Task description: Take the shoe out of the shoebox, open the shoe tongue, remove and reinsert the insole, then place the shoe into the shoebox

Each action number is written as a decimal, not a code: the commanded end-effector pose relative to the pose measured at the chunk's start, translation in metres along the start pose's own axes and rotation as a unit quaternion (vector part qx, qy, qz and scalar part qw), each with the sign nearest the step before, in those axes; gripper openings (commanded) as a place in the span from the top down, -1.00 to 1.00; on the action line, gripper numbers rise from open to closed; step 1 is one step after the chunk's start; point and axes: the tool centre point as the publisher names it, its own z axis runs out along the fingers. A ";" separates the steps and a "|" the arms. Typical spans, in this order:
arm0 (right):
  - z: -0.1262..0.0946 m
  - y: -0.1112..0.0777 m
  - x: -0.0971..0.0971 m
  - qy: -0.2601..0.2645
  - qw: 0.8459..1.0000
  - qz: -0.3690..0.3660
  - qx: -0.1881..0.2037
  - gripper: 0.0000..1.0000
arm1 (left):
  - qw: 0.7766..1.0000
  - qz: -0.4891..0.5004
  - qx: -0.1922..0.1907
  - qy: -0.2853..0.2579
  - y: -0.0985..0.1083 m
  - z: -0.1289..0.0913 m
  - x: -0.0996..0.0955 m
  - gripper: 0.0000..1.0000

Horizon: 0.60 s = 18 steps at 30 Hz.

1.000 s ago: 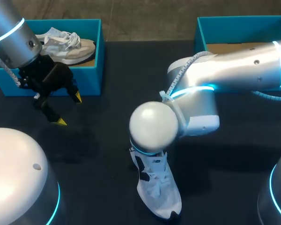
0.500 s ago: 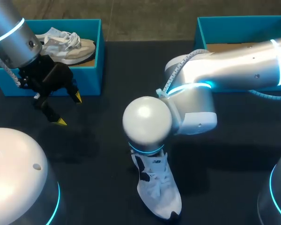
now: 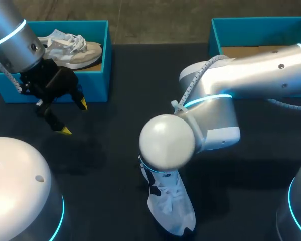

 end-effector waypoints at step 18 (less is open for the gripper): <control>0.042 0.008 -0.001 0.026 0.998 0.019 0.047 1.00 | 1.000 0.000 -0.001 0.000 0.000 -0.001 0.001 -1.00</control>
